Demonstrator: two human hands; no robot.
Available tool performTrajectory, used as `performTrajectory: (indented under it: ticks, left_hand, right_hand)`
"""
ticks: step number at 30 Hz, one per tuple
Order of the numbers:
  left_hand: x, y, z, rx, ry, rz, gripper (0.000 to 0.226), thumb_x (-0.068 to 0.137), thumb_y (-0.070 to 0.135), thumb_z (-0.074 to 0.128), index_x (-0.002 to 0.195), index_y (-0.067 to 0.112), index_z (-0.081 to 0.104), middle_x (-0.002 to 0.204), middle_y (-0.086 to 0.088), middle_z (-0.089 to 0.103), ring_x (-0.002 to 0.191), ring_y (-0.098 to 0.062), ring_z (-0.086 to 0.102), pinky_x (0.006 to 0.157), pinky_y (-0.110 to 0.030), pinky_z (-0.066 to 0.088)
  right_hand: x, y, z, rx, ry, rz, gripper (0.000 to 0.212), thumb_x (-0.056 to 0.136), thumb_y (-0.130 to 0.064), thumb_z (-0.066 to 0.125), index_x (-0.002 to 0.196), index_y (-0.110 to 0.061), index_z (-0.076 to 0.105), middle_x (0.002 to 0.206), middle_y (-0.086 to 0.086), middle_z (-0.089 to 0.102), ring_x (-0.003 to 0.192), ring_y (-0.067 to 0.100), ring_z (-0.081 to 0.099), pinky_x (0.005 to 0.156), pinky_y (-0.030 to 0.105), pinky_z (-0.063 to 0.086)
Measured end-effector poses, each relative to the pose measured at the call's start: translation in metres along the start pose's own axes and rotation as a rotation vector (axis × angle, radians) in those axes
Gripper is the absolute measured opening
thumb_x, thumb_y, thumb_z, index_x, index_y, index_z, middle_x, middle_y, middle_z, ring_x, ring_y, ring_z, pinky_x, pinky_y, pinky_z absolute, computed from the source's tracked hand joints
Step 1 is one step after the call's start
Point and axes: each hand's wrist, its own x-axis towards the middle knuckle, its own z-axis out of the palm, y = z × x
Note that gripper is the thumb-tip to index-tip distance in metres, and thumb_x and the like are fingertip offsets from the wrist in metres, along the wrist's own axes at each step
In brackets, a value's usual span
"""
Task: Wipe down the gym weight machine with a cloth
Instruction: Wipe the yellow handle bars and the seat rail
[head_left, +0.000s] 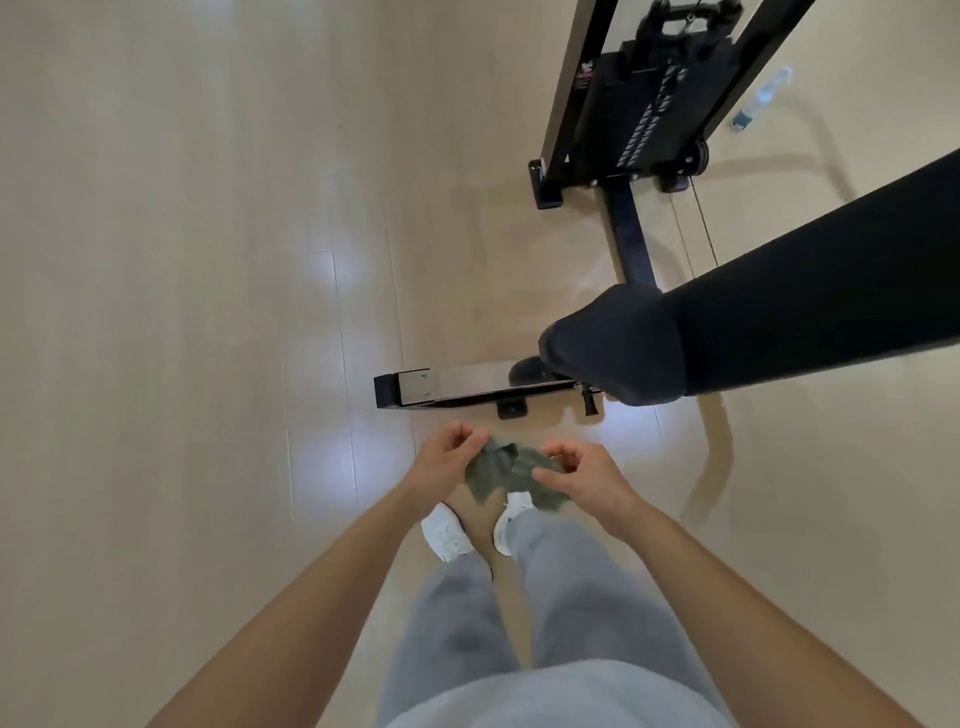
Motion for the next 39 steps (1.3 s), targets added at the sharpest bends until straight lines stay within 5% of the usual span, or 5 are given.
performTrajectory:
  ticks: [8,15,24,31,39]
  left_hand:
    - [0.120,-0.026,-0.044,0.415,-0.110,-0.043,0.011,0.095,0.006,0.067,0.097,0.012,0.076,0.086,0.001,0.072,0.076,-0.005,0.063,0.073,-0.018,0.048]
    - [0.235,-0.052,-0.074,0.637,0.137,0.166,0.016,0.091,0.004,0.070,0.097,0.016,0.077,0.091,0.009,0.062,0.076,0.005,0.060,0.071,0.001,0.037]
    - [0.341,-0.165,-0.139,1.006,0.221,0.303,0.010,0.081,0.009,0.079,0.091,0.013,0.079,0.092,-0.003,0.066,0.096,-0.031,0.056,0.079,-0.029,0.037]
    - [0.394,-0.195,-0.158,1.135,0.082,0.257,0.026,0.085,0.029,0.075,0.109,0.020,0.074,0.104,-0.001,0.068,0.103,-0.029,0.057,0.077,-0.034,0.045]
    - [0.441,-0.202,-0.180,1.247,-0.286,0.664,0.037,0.079,0.018,0.083,0.112,0.014,0.066,0.107,-0.009,0.057,0.094,-0.032,0.053,0.076,-0.046,0.054]
  right_hand:
    - [0.140,0.043,0.041,-0.121,0.096,0.008,0.023,0.080,0.000,0.077,0.076,-0.020,0.066,0.079,0.005,0.072,0.073,0.020,0.063,0.074,0.039,0.057]
    - [0.269,0.068,0.087,-0.145,0.213,-0.102,0.018,0.081,0.000,0.070,0.080,-0.017,0.067,0.083,0.000,0.071,0.079,0.020,0.065,0.065,0.026,0.052]
    - [0.383,0.132,0.208,-0.303,0.301,-0.232,0.019,0.072,0.007,0.066,0.084,-0.007,0.071,0.092,0.008,0.064,0.093,0.027,0.054,0.078,0.019,0.033]
    - [0.416,0.144,0.264,-0.061,0.343,0.011,0.064,0.087,-0.012,0.071,0.147,-0.019,0.048,0.129,0.000,0.052,0.108,0.016,0.060,0.099,0.032,0.051]
    - [0.442,0.127,0.287,-0.178,0.544,-0.043,0.044,0.081,-0.004,0.076,0.122,-0.014,0.062,0.111,0.002,0.043,0.095,0.021,0.055,0.088,0.035,0.054]
